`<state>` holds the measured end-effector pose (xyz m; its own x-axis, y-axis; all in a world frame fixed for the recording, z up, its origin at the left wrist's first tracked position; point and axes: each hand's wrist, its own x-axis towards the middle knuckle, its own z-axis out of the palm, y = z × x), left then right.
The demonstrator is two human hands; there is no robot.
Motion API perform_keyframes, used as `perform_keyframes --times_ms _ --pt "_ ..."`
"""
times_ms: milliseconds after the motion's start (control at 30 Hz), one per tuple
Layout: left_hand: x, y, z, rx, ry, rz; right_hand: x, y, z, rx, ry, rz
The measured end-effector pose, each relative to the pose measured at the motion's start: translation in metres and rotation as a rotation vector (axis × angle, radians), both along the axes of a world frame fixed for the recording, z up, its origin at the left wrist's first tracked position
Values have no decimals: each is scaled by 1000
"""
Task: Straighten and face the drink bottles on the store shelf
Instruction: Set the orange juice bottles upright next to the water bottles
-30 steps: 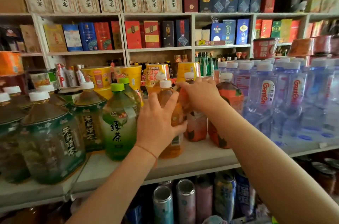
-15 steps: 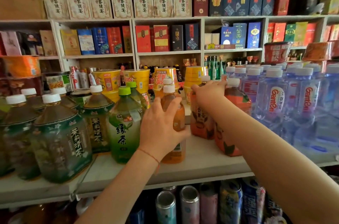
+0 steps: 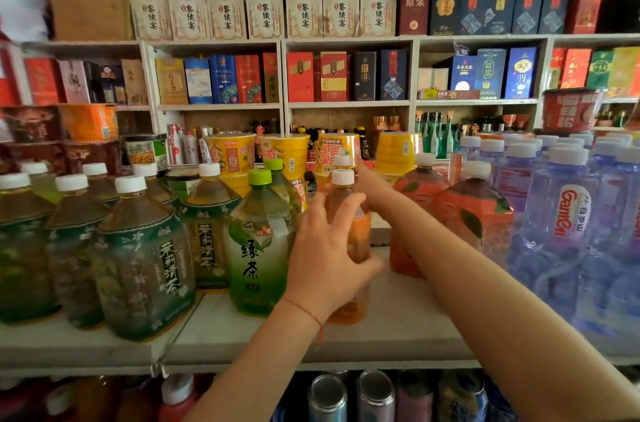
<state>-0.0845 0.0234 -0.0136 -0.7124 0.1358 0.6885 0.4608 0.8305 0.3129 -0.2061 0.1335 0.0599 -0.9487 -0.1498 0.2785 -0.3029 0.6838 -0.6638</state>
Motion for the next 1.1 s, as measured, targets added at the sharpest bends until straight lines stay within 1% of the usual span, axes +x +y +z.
perform_keyframes --times_ms 100,167,200,267,367,400,500,533,600,700,767,800,833,867,900,933,967,1033,1100 --pt "2 -3 0 -35 16 14 -8 1 -9 -191 -55 48" --pt "4 -5 -1 -97 44 68 -7 2 -10 -303 -35 38" --pt "5 -5 -2 -118 55 92 -7 1 -11 -326 -8 30" --pt "5 -5 -1 -123 49 116 -3 -2 -9 -291 55 34" --pt "5 -3 -4 -111 16 118 5 -5 -5 -134 78 39" --pt "5 -3 -5 -116 21 127 11 -4 -2 -97 54 55" --pt "5 1 -8 -124 50 172 27 1 7 -82 -70 127" --pt "7 4 -10 -108 51 186 34 2 9 -78 -69 130" --pt "10 14 -13 -54 87 230 47 6 13 -64 47 104" --pt "17 35 -19 -1 300 259 71 19 19 0 389 -14" --pt "20 52 -23 -22 445 184 83 41 21 88 661 -152" --pt "22 58 -23 -26 472 156 85 54 20 137 773 -242" --pt "22 63 -22 -28 476 148 87 66 20 189 827 -328" --pt "22 68 -22 -31 466 153 90 78 18 259 831 -407" --pt "22 71 -23 -36 449 162 92 87 15 340 787 -463" --pt "21 72 -24 -36 432 164 93 93 11 399 719 -491" --pt "21 75 -26 -32 418 155 93 99 7 404 647 -496" --pt "23 78 -30 -18 394 133 93 106 2 285 571 -482" --pt "25 82 -34 16 354 108 91 112 4 142 581 -474"
